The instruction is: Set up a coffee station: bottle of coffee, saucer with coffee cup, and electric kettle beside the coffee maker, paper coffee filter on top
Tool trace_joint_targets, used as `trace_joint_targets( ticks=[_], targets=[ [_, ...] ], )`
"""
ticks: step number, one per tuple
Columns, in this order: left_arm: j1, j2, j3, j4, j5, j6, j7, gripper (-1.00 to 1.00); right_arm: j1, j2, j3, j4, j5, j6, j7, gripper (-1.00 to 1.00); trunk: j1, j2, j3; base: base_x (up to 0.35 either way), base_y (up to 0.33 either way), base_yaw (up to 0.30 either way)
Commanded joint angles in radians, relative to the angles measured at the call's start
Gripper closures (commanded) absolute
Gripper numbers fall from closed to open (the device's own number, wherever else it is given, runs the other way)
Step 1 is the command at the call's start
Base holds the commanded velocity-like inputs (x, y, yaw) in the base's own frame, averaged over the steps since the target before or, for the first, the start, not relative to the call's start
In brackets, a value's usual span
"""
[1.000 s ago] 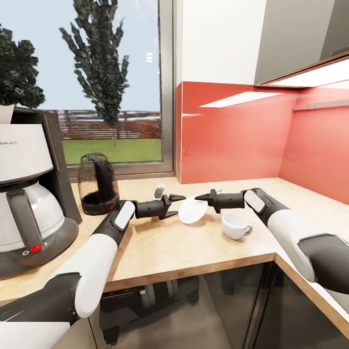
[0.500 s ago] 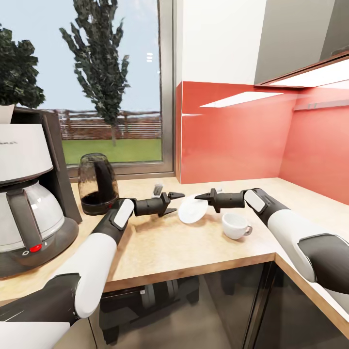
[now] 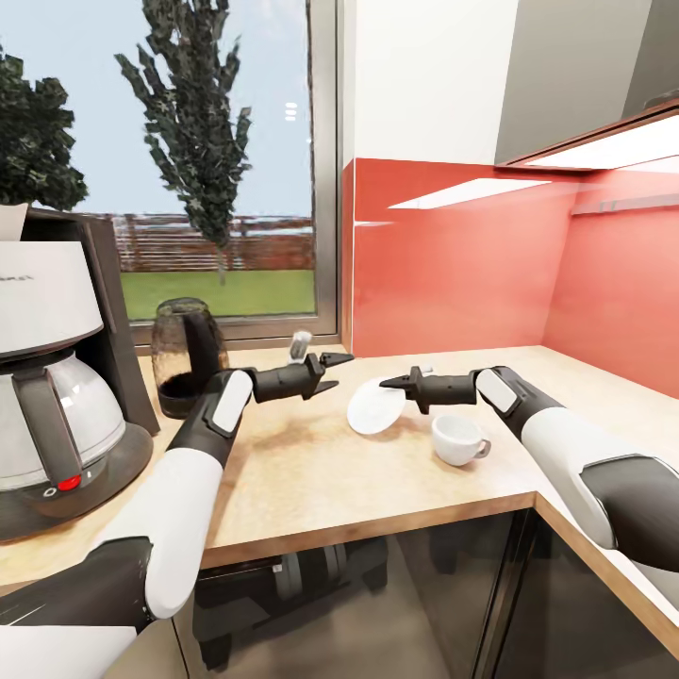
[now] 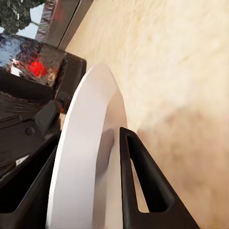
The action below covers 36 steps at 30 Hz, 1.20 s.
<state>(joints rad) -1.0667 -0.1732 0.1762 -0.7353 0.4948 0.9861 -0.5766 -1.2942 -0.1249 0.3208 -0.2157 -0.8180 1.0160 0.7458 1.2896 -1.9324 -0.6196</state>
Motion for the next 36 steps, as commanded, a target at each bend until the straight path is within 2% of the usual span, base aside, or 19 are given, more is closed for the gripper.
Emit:
trace_joint_targets(
  ticks=[1, 17, 30, 33, 36],
  targets=[
    [-0.001, -0.001, 0.006, -0.003, -0.007, 0.005, -0.006, -1.00, -0.001, -0.001, 0.003, 0.000, 0.003, 0.001, 0.009, 1.00, 0.000, -0.001, -0.001, 0.000, 0.000, 0.000],
    [-0.001, -0.001, 0.008, -0.023, -0.007, 0.004, -0.006, -1.00, -0.004, -0.008, 0.002, -0.005, 0.001, 0.001, 0.009, 1.00, 0.000, -0.001, -0.001, -0.058, 0.000, 0.000],
    [-0.001, -0.001, 0.008, -0.023, -0.007, 0.004, -0.006, -1.00, -0.108, -0.016, 0.001, -0.007, -0.001, 0.000, 0.009, 1.00, 0.000, -0.001, -0.001, -0.002, 0.000, 0.000],
    [-0.001, -0.001, 0.007, -0.023, -0.007, 0.004, -0.006, -1.00, -0.119, -0.036, 0.000, -0.008, -0.002, 0.000, 0.010, 1.00, 0.000, -0.001, -0.001, -0.133, 0.000, 0.000],
    [-0.001, -0.001, 0.007, -0.023, -0.007, 0.004, -0.006, -1.00, -0.123, -0.045, 0.000, -0.009, -0.002, -0.002, 0.010, 1.00, 0.000, -0.001, -0.001, -0.148, 0.000, 0.000]
  ],
)
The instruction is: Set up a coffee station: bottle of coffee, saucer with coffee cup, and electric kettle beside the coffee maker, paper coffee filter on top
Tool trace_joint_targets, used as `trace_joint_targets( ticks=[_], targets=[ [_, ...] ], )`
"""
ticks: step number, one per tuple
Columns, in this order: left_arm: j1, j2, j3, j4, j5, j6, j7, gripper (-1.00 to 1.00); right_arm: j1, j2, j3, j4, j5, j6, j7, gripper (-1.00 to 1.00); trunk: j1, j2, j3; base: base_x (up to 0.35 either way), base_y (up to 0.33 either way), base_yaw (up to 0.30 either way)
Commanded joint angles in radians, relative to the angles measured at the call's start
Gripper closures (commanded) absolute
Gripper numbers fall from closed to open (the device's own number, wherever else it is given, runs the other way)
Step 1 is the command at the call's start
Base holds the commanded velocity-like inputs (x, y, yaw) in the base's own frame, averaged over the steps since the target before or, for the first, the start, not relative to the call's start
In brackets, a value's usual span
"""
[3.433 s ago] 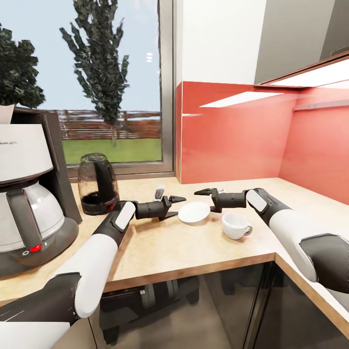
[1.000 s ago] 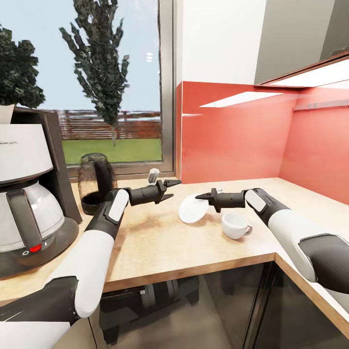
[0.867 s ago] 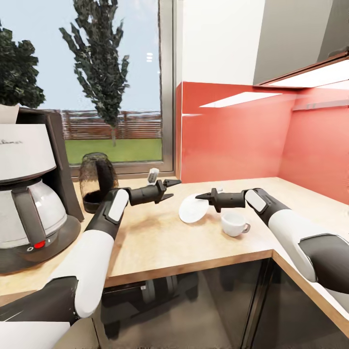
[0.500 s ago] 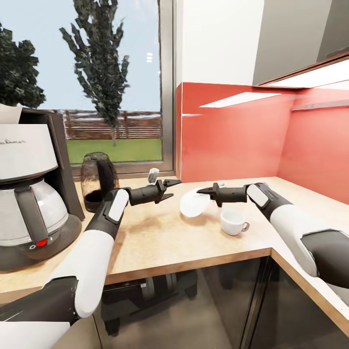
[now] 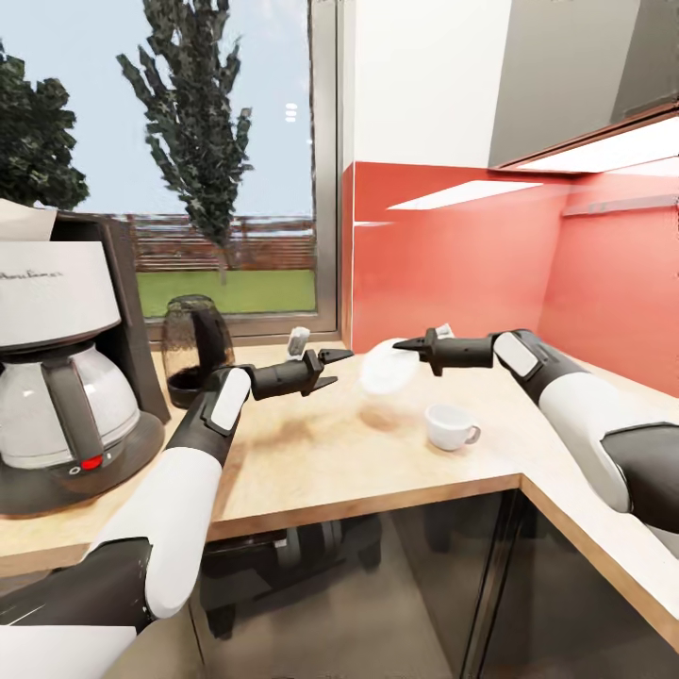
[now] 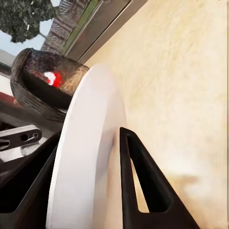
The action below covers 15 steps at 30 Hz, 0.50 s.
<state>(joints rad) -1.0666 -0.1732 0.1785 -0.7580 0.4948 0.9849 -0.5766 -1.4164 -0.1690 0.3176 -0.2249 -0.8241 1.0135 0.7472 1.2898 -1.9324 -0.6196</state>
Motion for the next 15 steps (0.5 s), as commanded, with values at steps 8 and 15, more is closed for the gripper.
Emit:
trace_joint_targets(
  ticks=[8, 15],
  targets=[
    [-0.001, -0.001, 0.006, 0.002, -0.006, 0.005, -0.010, -1.00, -0.003, -0.006, 0.002, -0.007, 0.002, -0.001, 0.013, 1.00, 0.000, -0.001, -0.001, -0.120, 0.000, 0.000],
    [-0.001, -0.001, 0.004, 0.002, -0.006, 0.004, -0.040, -1.00, -0.003, -0.006, -0.002, -0.118, 0.001, -0.001, 0.014, 1.00, 0.000, -0.001, -0.001, -0.140, 0.000, 0.000]
  ],
)
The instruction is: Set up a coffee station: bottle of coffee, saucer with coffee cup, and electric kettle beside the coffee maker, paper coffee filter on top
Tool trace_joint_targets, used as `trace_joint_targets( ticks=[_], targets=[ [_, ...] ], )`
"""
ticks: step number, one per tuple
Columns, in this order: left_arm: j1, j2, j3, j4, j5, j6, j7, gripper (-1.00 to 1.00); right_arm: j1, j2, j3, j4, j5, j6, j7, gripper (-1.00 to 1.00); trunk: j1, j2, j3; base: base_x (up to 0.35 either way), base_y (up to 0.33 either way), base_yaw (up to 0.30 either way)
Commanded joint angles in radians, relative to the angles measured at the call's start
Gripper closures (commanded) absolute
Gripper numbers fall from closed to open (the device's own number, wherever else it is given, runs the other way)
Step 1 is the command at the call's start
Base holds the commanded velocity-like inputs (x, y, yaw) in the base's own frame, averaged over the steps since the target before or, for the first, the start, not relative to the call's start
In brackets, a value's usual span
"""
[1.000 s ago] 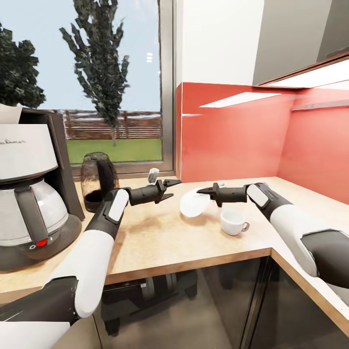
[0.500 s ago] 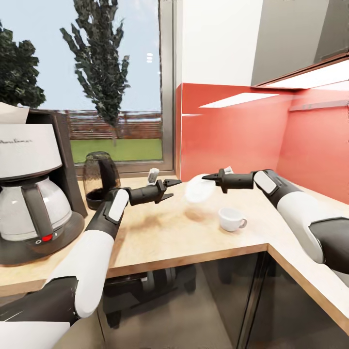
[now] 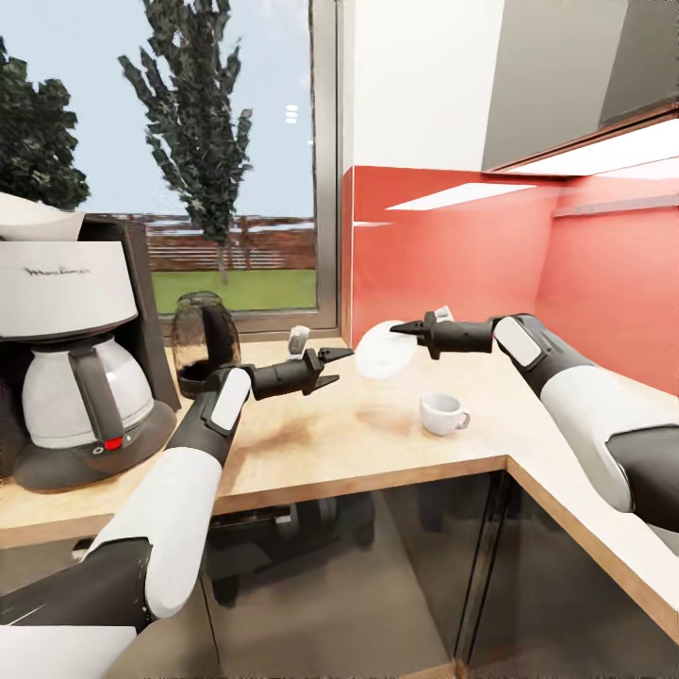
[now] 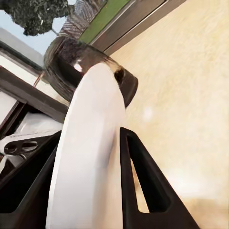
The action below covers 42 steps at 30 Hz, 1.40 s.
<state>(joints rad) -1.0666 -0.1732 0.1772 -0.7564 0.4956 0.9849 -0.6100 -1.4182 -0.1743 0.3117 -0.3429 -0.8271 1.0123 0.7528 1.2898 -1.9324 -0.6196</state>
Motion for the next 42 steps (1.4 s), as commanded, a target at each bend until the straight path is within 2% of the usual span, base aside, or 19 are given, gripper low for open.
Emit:
trace_joint_targets(
  ticks=[1, 7, 26, 42],
  targets=[
    [-0.001, -0.001, 0.005, 0.000, -0.007, 0.005, -0.007, -1.00, -0.001, -0.001, 0.004, -0.002, 0.004, 0.000, 0.009, 1.00, 0.000, -0.001, -0.001, -0.091, 0.000, 0.000],
    [-0.001, -0.001, 0.006, 0.000, -0.007, 0.005, -0.034, -1.00, -0.001, -0.008, 0.003, -0.008, 0.004, 0.000, 0.008, 1.00, 0.000, -0.001, -0.001, -0.152, 0.000, 0.000],
    [-0.001, -0.001, 0.009, 0.003, -0.008, 0.005, -0.037, -1.00, 0.000, -0.028, 0.004, -0.008, 0.005, 0.000, 0.009, 1.00, 0.000, -0.001, -0.001, -0.156, 0.000, 0.000],
    [-0.001, -0.001, 0.009, 0.005, -0.008, 0.005, -0.037, -1.00, 0.001, -0.030, 0.004, -0.010, 0.003, 0.000, 0.010, 1.00, 0.000, -0.001, 0.002, -0.162, -0.009, 0.062]
  ],
)
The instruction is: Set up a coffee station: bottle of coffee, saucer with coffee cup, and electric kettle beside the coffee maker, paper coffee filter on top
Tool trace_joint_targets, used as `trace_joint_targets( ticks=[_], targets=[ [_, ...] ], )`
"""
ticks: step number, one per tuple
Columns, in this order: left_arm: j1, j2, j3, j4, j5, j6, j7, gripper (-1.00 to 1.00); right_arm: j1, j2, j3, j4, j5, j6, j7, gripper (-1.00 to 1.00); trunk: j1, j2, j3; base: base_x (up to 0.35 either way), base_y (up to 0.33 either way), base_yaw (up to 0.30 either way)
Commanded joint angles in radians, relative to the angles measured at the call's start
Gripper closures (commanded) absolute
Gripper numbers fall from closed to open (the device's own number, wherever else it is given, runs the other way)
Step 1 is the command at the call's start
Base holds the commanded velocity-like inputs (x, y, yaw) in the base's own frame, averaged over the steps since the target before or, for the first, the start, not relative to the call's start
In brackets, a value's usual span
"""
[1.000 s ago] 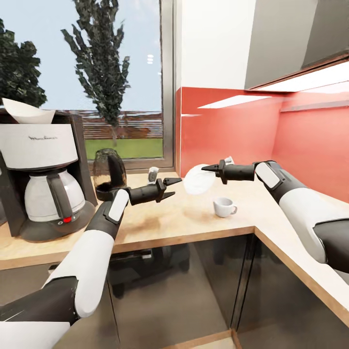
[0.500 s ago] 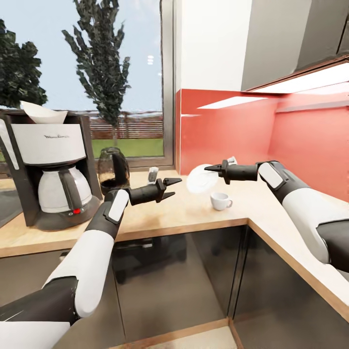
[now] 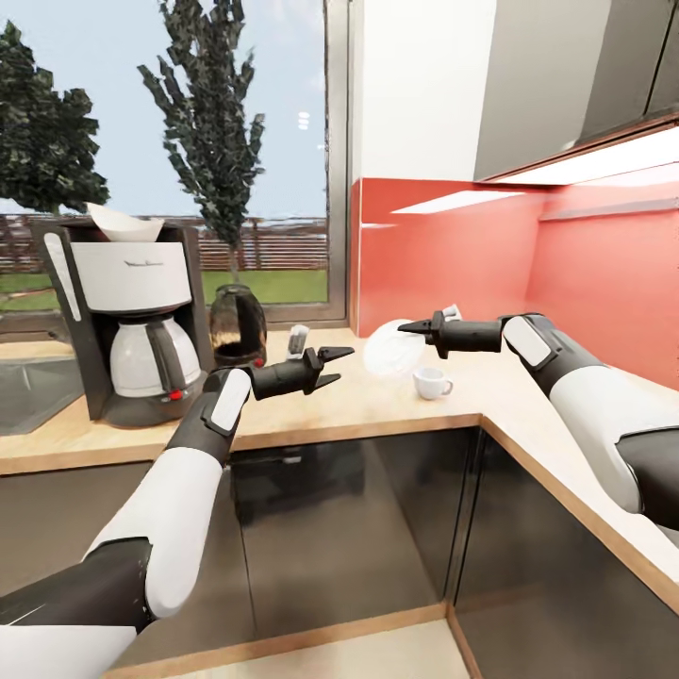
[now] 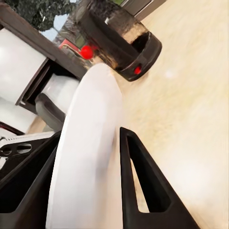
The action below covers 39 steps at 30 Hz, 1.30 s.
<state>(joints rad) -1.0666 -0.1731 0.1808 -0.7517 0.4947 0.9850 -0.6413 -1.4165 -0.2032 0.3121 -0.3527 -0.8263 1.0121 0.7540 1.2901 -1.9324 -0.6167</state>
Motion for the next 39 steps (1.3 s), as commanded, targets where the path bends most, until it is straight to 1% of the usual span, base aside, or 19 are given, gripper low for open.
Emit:
trace_joint_targets(
  ticks=[1, 5, 12, 13, 15, 16, 19, 27, 29, 30, 31, 32, 33, 34, 35, 36, 37, 38, 39],
  targets=[
    [-0.001, -0.001, 0.005, 0.000, -0.007, 0.004, -0.006, -1.00, -0.001, -0.001, 0.004, 0.000, 0.003, 0.000, 0.008, 1.00, -0.001, -0.001, -0.001, -0.190, -0.048, 0.008],
    [-0.001, -0.001, 0.005, 0.000, -0.007, 0.004, -0.006, -1.00, -0.001, -0.001, 0.004, 0.000, 0.003, 0.000, 0.008, 1.00, -0.001, -0.001, -0.001, -0.082, -0.029, 0.041],
    [-0.001, -0.001, 0.005, 0.003, -0.007, 0.004, -0.008, -1.00, -0.001, -0.001, 0.004, 0.000, 0.003, 0.000, 0.008, 1.00, -0.001, -0.001, -0.001, -0.158, -0.122, 0.152],
    [0.000, -0.001, 0.006, 0.005, -0.007, 0.004, -0.016, -1.00, -0.001, -0.001, 0.004, 0.000, 0.003, 0.000, 0.008, 1.00, -0.001, -0.001, -0.001, -0.054, -0.045, 0.055],
    [0.002, -0.001, 0.004, 0.007, -0.007, 0.004, -0.054, -1.00, -0.001, -0.001, 0.004, 0.000, 0.003, 0.000, 0.008, 1.00, -0.001, -0.001, -0.001, -0.031, -0.026, 0.032],
    [0.003, -0.001, 0.003, 0.010, -0.007, 0.004, -0.098, -1.00, -0.001, -0.001, 0.004, 0.000, 0.003, 0.000, 0.008, 1.00, -0.001, -0.001, -0.001, -0.053, -0.012, 0.015],
    [0.003, -0.001, 0.002, 0.011, -0.007, 0.003, -0.134, -1.00, -0.001, -0.001, 0.004, 0.000, 0.003, 0.000, 0.008, 1.00, -0.001, -0.001, -0.001, -0.167, -0.006, 0.008],
    [0.008, -0.001, 0.002, 0.012, -0.007, 0.002, -0.154, -1.00, -0.001, -0.001, 0.004, 0.000, 0.003, 0.000, 0.008, 1.00, -0.001, -0.001, -0.001, -0.242, -0.006, 0.001],
    [0.038, -0.001, 0.001, 0.012, -0.008, 0.001, -0.158, -1.00, -0.001, -0.001, 0.004, 0.000, 0.004, 0.000, 0.008, 1.00, -0.001, -0.001, -0.001, -0.043, -0.003, 0.000],
    [0.071, -0.001, -0.003, 0.011, -0.008, 0.000, -0.159, -1.00, -0.001, -0.001, 0.005, 0.000, 0.004, -0.001, 0.008, 1.00, -0.001, -0.001, -0.001, -0.017, -0.001, 0.000],
    [0.083, -0.001, -0.008, 0.011, -0.008, 0.000, -0.159, -1.00, -0.001, -0.001, 0.005, 0.000, 0.004, -0.001, 0.008, 1.00, -0.001, -0.001, -0.001, -0.014, -0.001, 0.000],
    [0.096, -0.001, -0.015, 0.011, -0.008, 0.000, -0.160, -1.00, -0.001, -0.001, 0.005, 0.000, 0.004, -0.001, 0.008, 1.00, -0.001, -0.001, -0.001, -0.011, -0.001, 0.000],
    [0.123, -0.001, -0.036, 0.011, -0.008, 0.000, -0.164, -1.00, -0.001, -0.001, 0.005, 0.000, 0.004, 0.000, 0.008, 1.00, -0.001, -0.001, -0.001, -0.007, 0.000, 0.000],
    [0.151, -0.001, -0.067, 0.011, -0.008, 0.000, -0.182, -1.00, -0.001, -0.001, 0.004, 0.000, 0.004, -0.001, 0.008, 1.00, -0.001, -0.001, -0.001, -0.005, 0.000, 0.000],
    [0.190, -0.001, -0.126, 0.012, -0.008, -0.001, -0.235, -1.00, -0.001, -0.002, 0.004, 0.000, 0.004, -0.001, 0.008, 1.00, -0.001, -0.001, -0.001, -0.002, 0.000, 0.000],
    [0.218, -0.001, -0.166, 0.013, -0.009, -0.002, -0.280, -1.00, -0.001, -0.002, 0.004, 0.000, 0.004, -0.001, 0.008, 1.00, -0.001, -0.001, -0.001, -0.001, 0.000, 0.000],
    [0.235, 0.001, -0.182, 0.014, -0.009, -0.003, -0.301, -1.00, -0.001, -0.002, 0.005, 0.000, 0.004, -0.001, 0.008, 1.00, -0.001, -0.001, -0.001, -0.001, 0.000, 0.000],
    [0.279, 0.020, -0.207, 0.015, -0.009, -0.004, -0.339, -1.00, -0.001, -0.002, 0.005, 0.000, 0.004, -0.001, 0.008, 1.00, -0.001, -0.001, -0.001, 0.000, 0.000, 0.000],
    [0.363, 0.061, -0.229, 0.017, -0.010, -0.008, -0.389, -1.00, -0.001, -0.002, 0.005, 0.000, 0.004, -0.001, 0.008, 1.00, -0.001, -0.001, -0.001, 0.000, 0.000, 0.000]
  ],
)
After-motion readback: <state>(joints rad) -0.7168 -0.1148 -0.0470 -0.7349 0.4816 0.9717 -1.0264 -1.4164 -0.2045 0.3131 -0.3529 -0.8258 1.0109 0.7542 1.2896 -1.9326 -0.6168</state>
